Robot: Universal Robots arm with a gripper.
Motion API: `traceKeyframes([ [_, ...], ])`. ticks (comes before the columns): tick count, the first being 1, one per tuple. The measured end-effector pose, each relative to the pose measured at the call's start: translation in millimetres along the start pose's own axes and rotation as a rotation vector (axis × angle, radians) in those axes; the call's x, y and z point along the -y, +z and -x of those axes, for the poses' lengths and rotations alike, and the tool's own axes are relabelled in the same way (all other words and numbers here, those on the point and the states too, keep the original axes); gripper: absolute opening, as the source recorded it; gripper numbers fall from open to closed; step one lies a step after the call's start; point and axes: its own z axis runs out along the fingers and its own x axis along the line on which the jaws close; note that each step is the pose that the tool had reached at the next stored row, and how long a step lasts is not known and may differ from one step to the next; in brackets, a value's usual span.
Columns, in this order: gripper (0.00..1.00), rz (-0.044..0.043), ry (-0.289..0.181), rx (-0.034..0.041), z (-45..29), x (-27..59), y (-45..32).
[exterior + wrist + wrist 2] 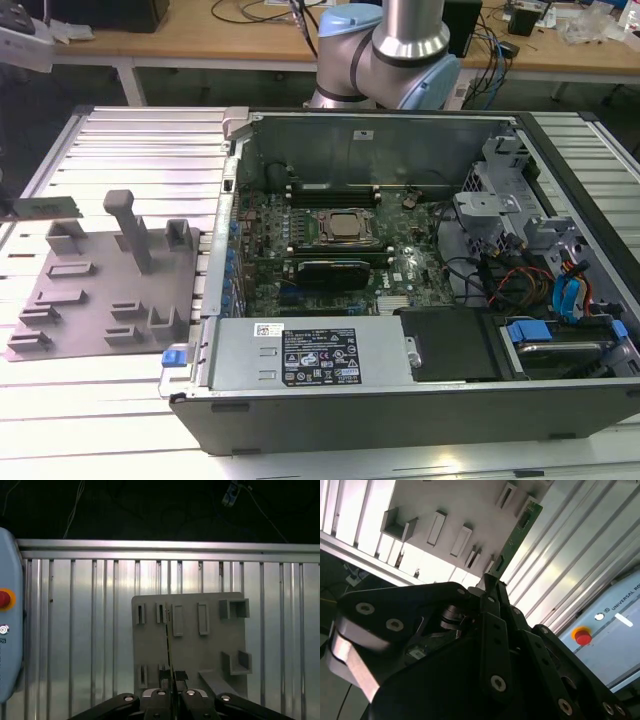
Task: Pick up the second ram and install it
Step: 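Pick up the second ram and move it above second insertion slot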
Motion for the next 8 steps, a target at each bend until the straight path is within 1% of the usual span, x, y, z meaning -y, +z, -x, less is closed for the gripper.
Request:
traceKeyframes([
  [3,0.11,0.0000,0.000,0.0000,0.2,-0.3,-7.4],
  [4,0.11,-0.0001,0.000,0.0001,0.2,-0.4,-8.7],
  [8,0.11,-0.0001,0.000,0.0001,0.3,-0.4,-10.2],
])
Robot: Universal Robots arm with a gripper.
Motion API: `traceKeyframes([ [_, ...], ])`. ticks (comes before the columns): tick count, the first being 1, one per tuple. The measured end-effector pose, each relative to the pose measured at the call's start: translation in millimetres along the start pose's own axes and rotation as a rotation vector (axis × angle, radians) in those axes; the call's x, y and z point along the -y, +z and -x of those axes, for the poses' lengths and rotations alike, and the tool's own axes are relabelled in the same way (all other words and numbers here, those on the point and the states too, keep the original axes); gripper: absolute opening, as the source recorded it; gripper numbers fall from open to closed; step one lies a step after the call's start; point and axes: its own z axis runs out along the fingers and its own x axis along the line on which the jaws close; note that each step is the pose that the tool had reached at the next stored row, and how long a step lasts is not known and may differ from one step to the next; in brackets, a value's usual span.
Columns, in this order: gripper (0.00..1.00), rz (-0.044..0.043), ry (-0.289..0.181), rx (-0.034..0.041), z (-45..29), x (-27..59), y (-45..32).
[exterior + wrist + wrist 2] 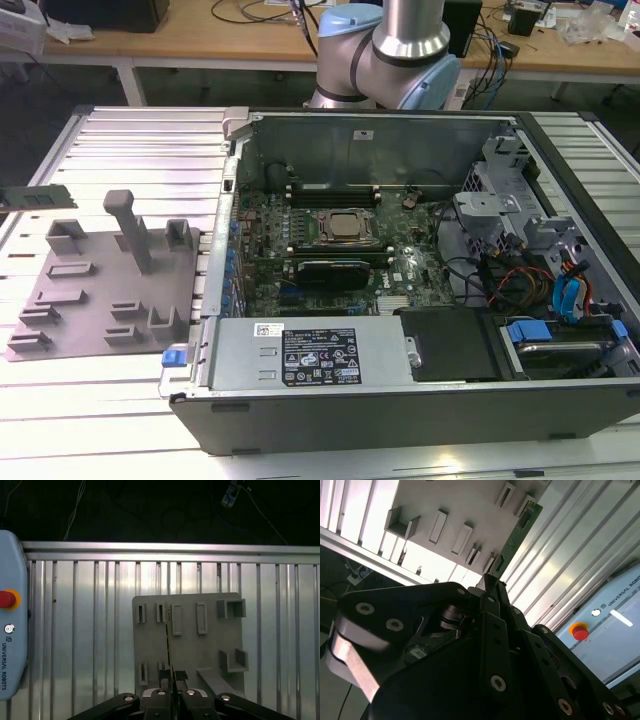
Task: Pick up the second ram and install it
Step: 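Pick up the second ram and move it above second insertion slot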
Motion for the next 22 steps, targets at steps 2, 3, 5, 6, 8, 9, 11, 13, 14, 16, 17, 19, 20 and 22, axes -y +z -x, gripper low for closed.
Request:
traceKeyframes([
  [2,0.11,0.0001,0.000,-0.0001,0.0,0.1,-0.2],
  [3,0.11,0.0003,0.000,-0.0003,-0.1,0.6,-0.3],
  [5,0.11,0.0001,0.000,-0.0001,-0.1,4.7,-0.4],
  [6,0.11,0.0000,0.000,-0.0001,0.0,7.6,-0.4],
  [8,0.11,0.0001,0.000,-0.0002,-0.1,12.8,-0.7],
  [9,0.11,0.0001,0.000,-0.0002,-0.1,16.3,-0.9],
  [11,0.11,-0.0001,0.000,-0.0001,-0.2,25.5,-1.2],
  [13,0.11,0.0001,0.000,-0.0002,-0.2,35.2,-1.8],
  [14,0.11,0.0000,0.000,-0.0001,-0.2,38.8,-1.9],
  [16,0.11,0.0000,0.000,-0.0001,-0.3,44.6,-2.2],
  [17,0.11,0.0000,0.000,-0.0002,-0.3,47.3,-2.3],
  [19,0.11,0.0001,0.000,-0.0002,-0.4,53.4,-2.6],
  [20,0.11,0.0000,0.000,-0.0002,-0.4,57.8,-2.8],
  [22,0.11,0.0000,0.000,-0.0001,-0.4,66.6,-3.2],
])
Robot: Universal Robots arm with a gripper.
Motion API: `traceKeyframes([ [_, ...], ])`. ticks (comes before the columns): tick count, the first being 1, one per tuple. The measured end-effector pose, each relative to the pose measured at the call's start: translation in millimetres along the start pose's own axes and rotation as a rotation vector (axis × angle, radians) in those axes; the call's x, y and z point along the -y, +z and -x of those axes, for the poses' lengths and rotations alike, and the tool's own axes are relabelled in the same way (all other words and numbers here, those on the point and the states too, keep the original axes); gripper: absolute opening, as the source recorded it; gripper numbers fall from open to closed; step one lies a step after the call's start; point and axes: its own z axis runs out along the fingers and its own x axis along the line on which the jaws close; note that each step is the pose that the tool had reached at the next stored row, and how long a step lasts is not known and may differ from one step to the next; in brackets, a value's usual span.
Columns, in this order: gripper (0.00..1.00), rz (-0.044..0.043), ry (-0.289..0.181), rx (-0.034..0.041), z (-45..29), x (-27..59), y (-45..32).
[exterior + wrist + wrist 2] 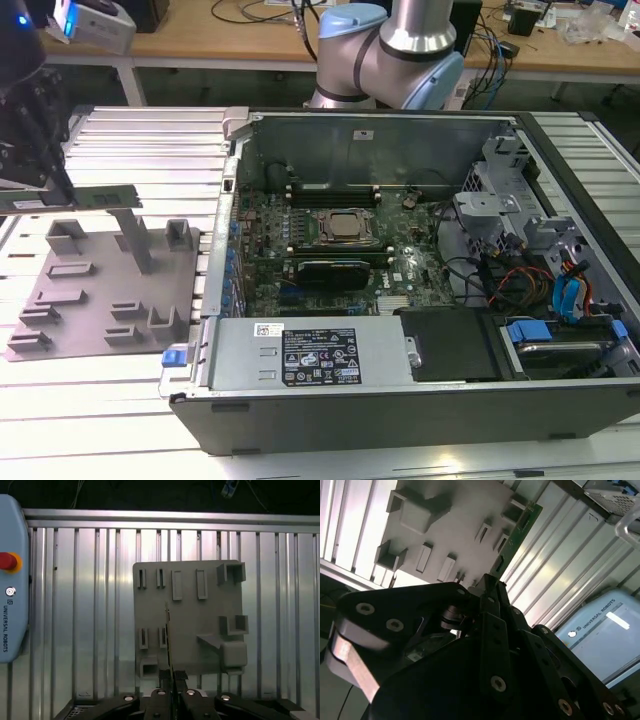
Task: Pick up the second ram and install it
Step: 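Pick up the second ram and move it above second insertion slot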
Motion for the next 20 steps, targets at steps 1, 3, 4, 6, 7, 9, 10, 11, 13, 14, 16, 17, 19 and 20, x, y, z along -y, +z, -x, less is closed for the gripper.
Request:
traceKeyframes([
  [1,0.11,0.0000,0.000,-0.0001,0.0,5.5,-0.3],
  [3,0.11,0.0000,0.000,-0.0001,-0.1,14.3,-0.7],
  [4,0.11,0.0000,0.000,-0.0001,-0.1,16.3,-0.8],
  [6,0.11,0.0000,0.000,-0.0001,-0.1,22.3,-1.1],
  [7,0.11,0.0000,0.000,0.0000,-0.2,27.9,-1.3],
  [9,0.11,0.0001,0.000,-0.0001,-0.2,34.6,-1.6],
  [10,0.11,0.0000,0.000,0.0000,-0.2,36.7,-1.7],
  [11,0.11,0.0000,0.000,-0.0001,-0.2,41.6,-2.0],
  [13,0.11,0.0000,0.000,-0.0001,-0.2,49.1,-2.3],
  [14,0.11,0.0001,0.000,-0.0001,-0.3,52.1,-2.4],
  [16,0.11,0.0001,0.000,-0.0001,-0.3,56.4,-2.7],
  [17,0.11,0.0000,0.000,-0.0001,-0.3,58.4,-2.7],
  [19,0.11,0.0000,0.000,-0.0001,-0.3,62.7,-2.9],
  [20,0.11,0.0000,0.000,0.0000,-0.3,64.9,-3.0],
])
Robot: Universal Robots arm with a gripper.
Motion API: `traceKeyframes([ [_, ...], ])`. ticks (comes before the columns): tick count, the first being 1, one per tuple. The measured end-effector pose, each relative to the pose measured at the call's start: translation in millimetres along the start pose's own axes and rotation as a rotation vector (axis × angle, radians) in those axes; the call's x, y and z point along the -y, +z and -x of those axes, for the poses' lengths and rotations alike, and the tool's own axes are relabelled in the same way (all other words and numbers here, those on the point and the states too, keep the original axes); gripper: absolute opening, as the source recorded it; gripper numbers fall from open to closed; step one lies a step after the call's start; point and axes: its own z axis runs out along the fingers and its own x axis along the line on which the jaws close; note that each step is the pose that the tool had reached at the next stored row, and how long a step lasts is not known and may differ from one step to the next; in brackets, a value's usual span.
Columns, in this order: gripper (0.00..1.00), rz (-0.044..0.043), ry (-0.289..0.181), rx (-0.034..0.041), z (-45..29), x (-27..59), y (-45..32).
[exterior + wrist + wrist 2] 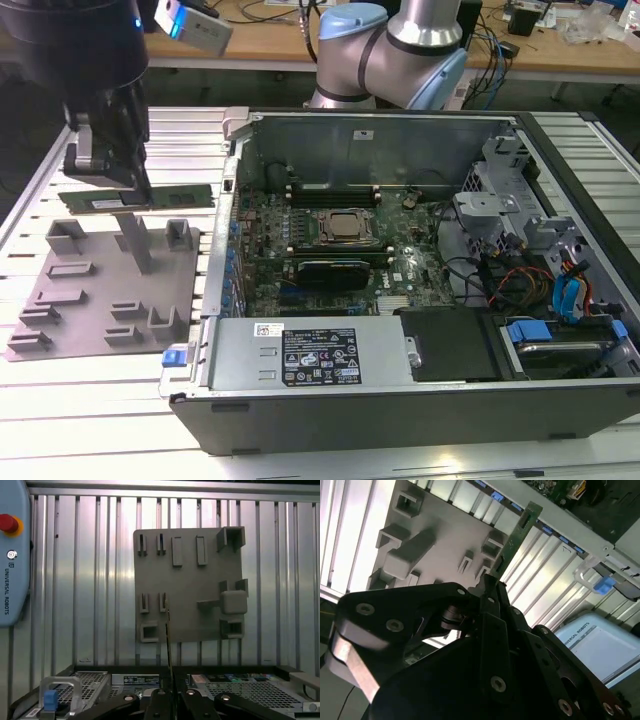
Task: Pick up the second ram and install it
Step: 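Pick up the second ram and move it above second insertion slot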
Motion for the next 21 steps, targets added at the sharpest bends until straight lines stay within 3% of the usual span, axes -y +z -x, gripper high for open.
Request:
traceKeyframes([
  [2,0.11,0.0001,0.000,-0.0001,0.0,4.9,-0.3],
  [4,0.11,0.0001,0.000,-0.0001,-0.1,16.9,-0.8],
  [9,0.11,0.0000,0.000,-0.0001,-0.2,35.2,-1.6],
  [16,0.11,0.0001,0.000,0.0000,-0.4,71.8,-3.3],
  [21,0.11,0.0000,0.000,-0.0001,-0.5,85.8,-4.0],
])
